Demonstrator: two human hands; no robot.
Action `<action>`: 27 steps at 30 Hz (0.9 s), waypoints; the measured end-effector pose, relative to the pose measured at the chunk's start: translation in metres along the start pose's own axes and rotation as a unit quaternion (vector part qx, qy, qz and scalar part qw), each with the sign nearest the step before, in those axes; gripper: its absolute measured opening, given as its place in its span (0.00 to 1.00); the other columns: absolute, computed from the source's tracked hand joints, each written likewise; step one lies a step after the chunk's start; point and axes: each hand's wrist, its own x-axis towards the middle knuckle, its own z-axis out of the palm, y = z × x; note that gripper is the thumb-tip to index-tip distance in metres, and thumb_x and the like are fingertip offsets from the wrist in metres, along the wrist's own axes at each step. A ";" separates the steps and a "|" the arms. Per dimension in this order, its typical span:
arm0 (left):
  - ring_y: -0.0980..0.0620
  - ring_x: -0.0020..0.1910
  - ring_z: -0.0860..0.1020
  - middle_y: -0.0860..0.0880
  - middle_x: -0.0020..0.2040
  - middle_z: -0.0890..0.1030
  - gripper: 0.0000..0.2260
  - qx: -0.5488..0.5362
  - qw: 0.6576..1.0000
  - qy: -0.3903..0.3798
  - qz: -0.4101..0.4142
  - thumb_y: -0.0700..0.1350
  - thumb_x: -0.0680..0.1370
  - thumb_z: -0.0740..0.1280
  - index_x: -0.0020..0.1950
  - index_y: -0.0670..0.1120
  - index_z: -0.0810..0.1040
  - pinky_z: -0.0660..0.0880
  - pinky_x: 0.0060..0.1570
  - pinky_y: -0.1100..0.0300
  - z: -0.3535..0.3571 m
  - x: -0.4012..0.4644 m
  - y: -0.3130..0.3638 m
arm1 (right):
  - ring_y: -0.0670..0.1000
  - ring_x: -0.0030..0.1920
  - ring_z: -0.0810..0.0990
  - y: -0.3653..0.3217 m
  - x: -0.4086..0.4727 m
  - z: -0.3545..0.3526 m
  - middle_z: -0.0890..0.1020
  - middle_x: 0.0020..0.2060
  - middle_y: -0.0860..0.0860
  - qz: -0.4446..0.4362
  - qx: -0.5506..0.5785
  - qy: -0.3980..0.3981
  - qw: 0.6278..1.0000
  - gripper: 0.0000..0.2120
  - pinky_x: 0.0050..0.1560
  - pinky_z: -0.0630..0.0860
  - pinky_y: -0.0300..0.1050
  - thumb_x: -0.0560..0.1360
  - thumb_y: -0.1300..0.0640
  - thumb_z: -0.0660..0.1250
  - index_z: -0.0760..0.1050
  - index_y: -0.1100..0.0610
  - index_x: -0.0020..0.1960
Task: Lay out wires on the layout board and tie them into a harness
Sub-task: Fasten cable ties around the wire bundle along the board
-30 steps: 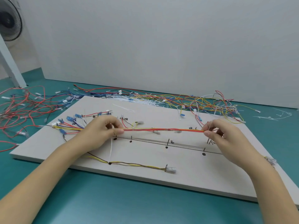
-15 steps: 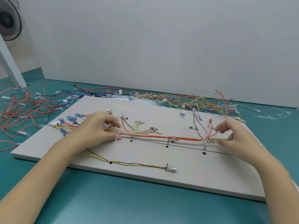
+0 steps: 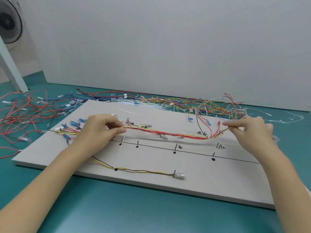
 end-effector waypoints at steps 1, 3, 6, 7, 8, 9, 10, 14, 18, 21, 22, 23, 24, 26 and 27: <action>0.57 0.38 0.78 0.57 0.34 0.81 0.05 0.026 0.999 0.015 0.013 0.43 0.70 0.77 0.38 0.52 0.83 0.74 0.45 0.58 0.001 0.000 0.001 | 0.58 0.56 0.71 -0.005 0.001 0.006 0.78 0.45 0.49 -0.002 -0.008 -0.015 1.000 0.14 0.55 0.60 0.51 0.79 0.58 0.62 0.82 0.44 0.56; 0.51 0.46 0.76 0.58 0.39 0.81 0.04 0.108 0.993 0.021 0.031 0.49 0.69 0.77 0.42 0.53 0.84 0.71 0.51 0.51 0.000 0.001 0.002 | 0.56 0.58 0.72 -0.017 -0.001 0.019 0.79 0.51 0.50 -0.007 0.000 -0.042 0.999 0.18 0.57 0.60 0.49 0.77 0.62 0.59 0.80 0.46 0.59; 0.49 0.61 0.67 0.59 0.55 0.76 0.21 0.251 0.968 -0.022 -0.020 0.65 0.63 0.75 0.54 0.64 0.80 0.58 0.59 0.53 -0.011 0.005 -0.001 | 0.55 0.63 0.69 -0.033 -0.011 0.035 0.77 0.58 0.51 -0.048 -0.013 -0.041 0.998 0.23 0.60 0.57 0.47 0.74 0.65 0.60 0.75 0.49 0.65; 0.49 0.64 0.65 0.59 0.59 0.73 0.28 0.266 0.962 -0.031 -0.052 0.69 0.60 0.74 0.58 0.67 0.76 0.56 0.61 0.53 -0.019 0.007 -0.004 | 0.56 0.63 0.69 -0.038 -0.015 0.039 0.77 0.60 0.52 -0.074 -0.015 -0.028 0.997 0.24 0.61 0.57 0.47 0.73 0.65 0.61 0.74 0.50 0.67; 0.48 0.65 0.64 0.58 0.61 0.72 0.32 0.260 0.961 -0.035 -0.083 0.71 0.57 0.75 0.60 0.70 0.73 0.56 0.63 0.51 -0.031 0.008 -0.009 | 0.55 0.63 0.70 -0.044 -0.020 0.041 0.76 0.60 0.52 -0.098 -0.003 -0.014 0.995 0.25 0.61 0.57 0.47 0.73 0.64 0.61 0.73 0.50 0.68; 0.47 0.66 0.66 0.57 0.62 0.71 0.35 0.231 0.965 -0.045 -0.113 0.71 0.54 0.76 0.59 0.71 0.71 0.59 0.63 0.48 -0.044 0.008 -0.016 | 0.55 0.62 0.70 -0.051 -0.025 0.042 0.76 0.60 0.51 -0.116 0.017 -0.005 0.993 0.26 0.61 0.57 0.48 0.71 0.62 0.60 0.72 0.51 0.69; 0.48 0.64 0.70 0.57 0.61 0.73 0.35 0.181 0.971 -0.071 -0.140 0.70 0.52 0.77 0.57 0.71 0.72 0.65 0.61 0.47 -0.059 0.008 -0.023 | 0.54 0.62 0.70 -0.059 -0.030 0.042 0.76 0.60 0.51 -0.130 0.040 0.004 0.991 0.28 0.62 0.58 0.48 0.70 0.59 0.59 0.70 0.52 0.70; 0.56 0.51 0.81 0.59 0.48 0.84 0.24 0.037 0.958 -0.219 -0.184 0.59 0.51 0.80 0.46 0.62 0.82 0.73 0.50 0.59 -0.082 -0.001 -0.046 | 0.52 0.69 0.66 -0.085 -0.044 0.043 0.74 0.64 0.49 -0.229 -0.011 0.021 0.973 0.24 0.70 0.50 0.52 0.71 0.50 0.63 0.73 0.48 0.68; 0.65 0.46 0.78 0.59 0.48 0.81 0.16 0.066 0.959 -0.235 -0.144 0.57 0.61 0.79 0.46 0.65 0.82 0.71 0.48 0.64 -0.073 -0.001 -0.052 | 0.49 0.67 0.67 -0.107 -0.049 0.057 0.75 0.60 0.44 -0.256 -0.004 -0.083 0.963 0.15 0.72 0.48 0.52 0.80 0.48 0.58 0.74 0.43 0.65; 0.58 0.43 0.76 0.55 0.45 0.77 0.11 0.122 0.972 -0.181 -0.090 0.45 0.71 0.76 0.40 0.63 0.81 0.73 0.46 0.57 -0.060 -0.001 -0.056 | 0.51 0.60 0.70 -0.112 -0.053 0.065 0.76 0.55 0.46 -0.244 0.028 -0.113 0.963 0.14 0.66 0.59 0.50 0.82 0.51 0.57 0.74 0.44 0.65; 0.56 0.43 0.76 0.55 0.44 0.76 0.12 0.145 0.973 -0.167 -0.064 0.44 0.72 0.75 0.38 0.62 0.80 0.73 0.47 0.53 -0.056 -0.002 -0.056 | 0.52 0.58 0.71 -0.111 -0.053 0.067 0.76 0.53 0.47 -0.240 0.036 -0.113 0.964 0.13 0.62 0.61 0.49 0.81 0.52 0.58 0.75 0.45 0.64; 0.55 0.44 0.75 0.55 0.44 0.76 0.12 0.160 0.973 -0.163 -0.043 0.44 0.73 0.74 0.39 0.61 0.78 0.73 0.48 0.51 -0.053 -0.004 -0.056 | 0.52 0.57 0.71 -0.111 -0.052 0.067 0.76 0.52 0.48 -0.238 0.040 -0.114 0.964 0.12 0.58 0.62 0.47 0.81 0.52 0.60 0.77 0.46 0.62; 0.55 0.44 0.75 0.56 0.44 0.75 0.11 0.170 0.971 -0.164 -0.027 0.44 0.74 0.73 0.40 0.61 0.77 0.73 0.49 0.49 -0.052 -0.005 -0.056 | 0.53 0.55 0.71 -0.111 -0.051 0.067 0.76 0.51 0.48 -0.239 0.043 -0.116 0.963 0.11 0.54 0.63 0.47 0.81 0.53 0.61 0.78 0.48 0.59; 0.56 0.44 0.74 0.58 0.44 0.75 0.11 0.173 0.971 -0.163 -0.009 0.45 0.75 0.72 0.41 0.61 0.77 0.73 0.47 0.48 -0.054 -0.006 -0.060 | 0.54 0.54 0.72 -0.111 -0.050 0.067 0.77 0.49 0.49 -0.242 0.052 -0.124 0.961 0.10 0.51 0.65 0.47 0.80 0.54 0.62 0.80 0.49 0.57; 0.57 0.44 0.74 0.59 0.43 0.75 0.10 0.162 0.974 -0.156 -0.004 0.45 0.75 0.72 0.40 0.60 0.77 0.73 0.46 0.48 -0.056 -0.005 -0.061 | 0.54 0.53 0.72 -0.112 -0.049 0.066 0.77 0.47 0.49 -0.239 0.069 -0.124 0.961 0.10 0.51 0.66 0.47 0.79 0.55 0.63 0.81 0.49 0.56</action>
